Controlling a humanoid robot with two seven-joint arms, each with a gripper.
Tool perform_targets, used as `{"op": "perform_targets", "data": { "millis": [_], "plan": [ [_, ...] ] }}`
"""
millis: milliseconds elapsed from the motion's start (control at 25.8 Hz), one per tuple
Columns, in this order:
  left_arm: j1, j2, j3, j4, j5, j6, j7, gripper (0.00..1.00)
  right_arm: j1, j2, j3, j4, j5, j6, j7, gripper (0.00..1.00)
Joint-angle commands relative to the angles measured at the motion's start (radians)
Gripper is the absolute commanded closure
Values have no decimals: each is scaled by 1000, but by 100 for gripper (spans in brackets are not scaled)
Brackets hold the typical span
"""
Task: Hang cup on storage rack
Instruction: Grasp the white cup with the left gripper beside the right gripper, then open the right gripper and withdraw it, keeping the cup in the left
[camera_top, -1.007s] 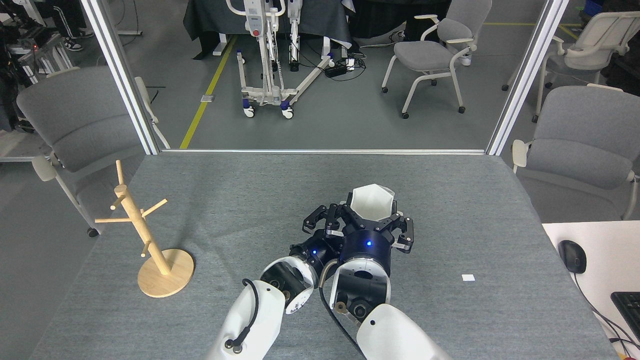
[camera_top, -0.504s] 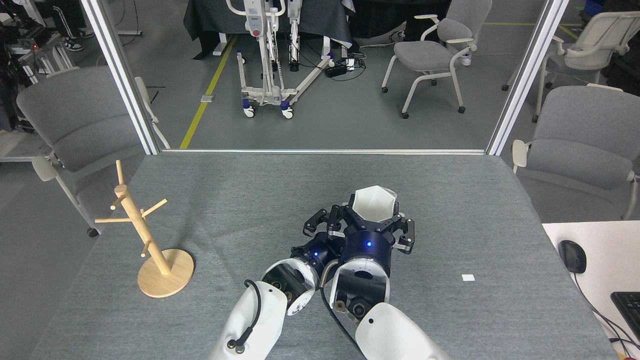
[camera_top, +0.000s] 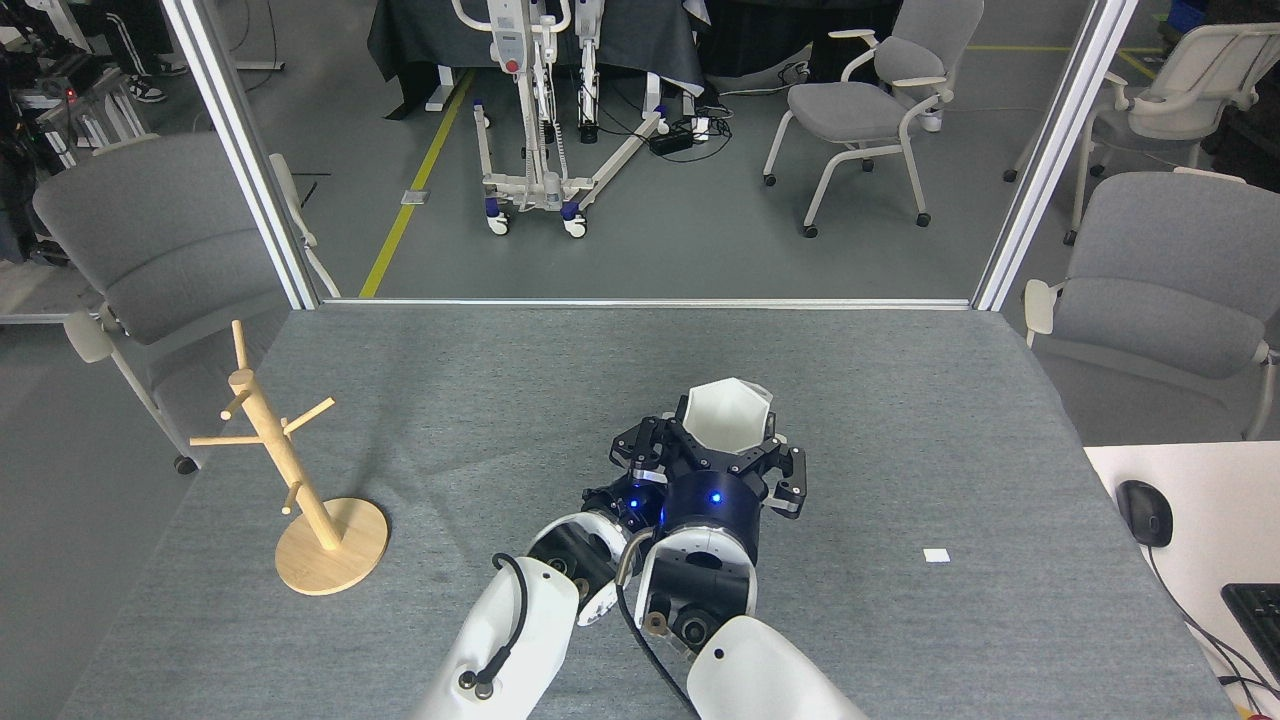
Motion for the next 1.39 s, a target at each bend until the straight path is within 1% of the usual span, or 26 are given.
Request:
{"op": "perform_targets", "data": {
  "millis": [0, 116, 155, 232, 271, 426, 504, 620, 736, 891, 930, 1007, 1046, 1123, 1201, 1240, 1278, 1356],
  "plan": [
    [7, 9, -3, 2, -2, -30, -26, 100, -1, 10, 1, 0, 0, -1, 11, 41],
    [8, 11, -1, 2, -2, -36, -32, 100, -1, 10, 1, 1, 0, -1, 11, 34],
    [8, 11, -1, 2, -2, -35, -34, 100, -1, 11, 1, 1, 3, -1, 10, 27],
    [7, 9, 0, 2, -2, -35, -34, 100, -4, 10, -1, 15, 9, -1, 8, 7],
    [5, 9, 0, 2, -2, -33, -35, 100, -6, 11, -1, 23, 10, -1, 8, 3],
    [5, 14, 2, 3, -1, -35, -35, 100, -9, 13, -2, 27, 9, -1, -1, 1],
    [7, 17, 2, 6, -1, -36, -35, 100, -10, 13, -4, 27, 9, -1, -39, 1],
    [8, 19, 3, 6, -1, -36, -35, 100, -9, 14, -4, 27, 4, -1, -131, 1],
    [12, 20, 3, 5, -1, -35, -37, 100, -7, 17, -10, 27, 1, -1, -253, 1],
    [58, 49, 8, -9, 1, -30, -37, 100, -6, 45, -30, 27, -3, -1, -437, 2],
    [81, 62, 10, -23, 1, -30, -37, 100, -6, 46, -56, 24, -8, -1, -464, 2],
    [139, 100, 16, -80, -1, -27, -37, 100, -4, 42, -132, 16, -10, -1, -481, 2],
    [179, 131, 19, -115, -4, -20, -34, 100, -1, 36, -200, 15, -14, -68, -481, 2],
    [262, 190, 39, -199, -8, 19, -34, 100, 13, 31, -395, 15, -40, -251, -484, 3],
    [358, 255, 80, -291, -8, 43, -34, 100, 51, 11, -612, 24, -94, -507, -495, 2],
    [415, 281, 114, -339, -8, 45, -34, 100, 79, -10, -714, 32, -123, -662, -510, 2],
    [470, 299, 151, -380, -8, 42, -34, 100, 111, -44, -801, 46, -148, -814, -532, 2],
    [582, 310, 226, -445, -8, 37, -34, 100, 189, -95, -929, 64, -161, -1029, -593, 2]
  ]
}}
